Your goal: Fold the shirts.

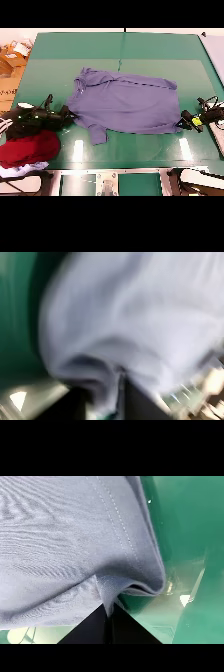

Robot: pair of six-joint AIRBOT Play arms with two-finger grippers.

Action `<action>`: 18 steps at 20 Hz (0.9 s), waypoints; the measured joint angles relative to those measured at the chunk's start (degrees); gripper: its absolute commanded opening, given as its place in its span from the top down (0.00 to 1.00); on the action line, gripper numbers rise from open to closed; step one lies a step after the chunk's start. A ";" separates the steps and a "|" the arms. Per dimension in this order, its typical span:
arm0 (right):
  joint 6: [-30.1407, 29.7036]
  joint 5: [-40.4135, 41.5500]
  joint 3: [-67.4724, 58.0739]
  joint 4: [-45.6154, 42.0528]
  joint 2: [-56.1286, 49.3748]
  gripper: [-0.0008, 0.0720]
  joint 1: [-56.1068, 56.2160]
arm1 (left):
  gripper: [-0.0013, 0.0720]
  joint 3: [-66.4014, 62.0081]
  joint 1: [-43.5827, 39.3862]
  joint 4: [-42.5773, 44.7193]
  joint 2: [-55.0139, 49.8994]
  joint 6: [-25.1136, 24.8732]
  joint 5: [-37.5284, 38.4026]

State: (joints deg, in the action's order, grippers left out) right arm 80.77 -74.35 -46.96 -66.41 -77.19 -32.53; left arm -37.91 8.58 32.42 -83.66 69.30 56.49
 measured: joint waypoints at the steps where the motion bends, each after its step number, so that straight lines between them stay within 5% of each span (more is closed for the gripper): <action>1: -0.02 -0.02 0.00 0.00 0.00 0.97 0.00 | 0.89 -0.11 -1.03 -0.42 -0.04 -0.24 -1.73; 7: -0.09 -0.42 0.07 -0.28 0.00 0.97 -0.24 | 0.95 -3.30 -0.57 7.06 1.20 -0.20 -0.46; 8: -0.15 -0.52 0.31 -0.35 0.00 0.84 -0.24 | 0.95 -3.52 -0.09 9.20 1.68 -0.20 1.16; 9: -0.17 -0.70 0.83 -0.35 0.00 0.46 -0.24 | 0.95 -3.69 0.22 10.54 1.95 -0.33 2.29; 10: -0.22 -0.72 1.60 -0.31 0.00 0.32 -0.24 | 0.95 -3.85 0.50 11.74 2.23 -0.76 3.45; 13: -0.22 -0.92 5.18 1.09 0.13 0.38 -0.24 | 0.95 -4.07 0.92 12.74 2.58 -2.10 5.46; 15: -0.26 1.11 7.37 1.05 0.17 0.65 -0.28 | 0.95 -4.20 1.03 12.20 2.78 -2.97 6.58; 18: -0.55 2.49 8.94 1.64 0.15 0.65 -0.28 | 0.95 -4.22 1.14 11.89 2.86 -3.78 8.07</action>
State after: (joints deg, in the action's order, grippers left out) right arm 80.23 -71.85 -38.02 -64.77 -77.03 -32.82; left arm -42.13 9.72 44.31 -80.79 65.52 64.55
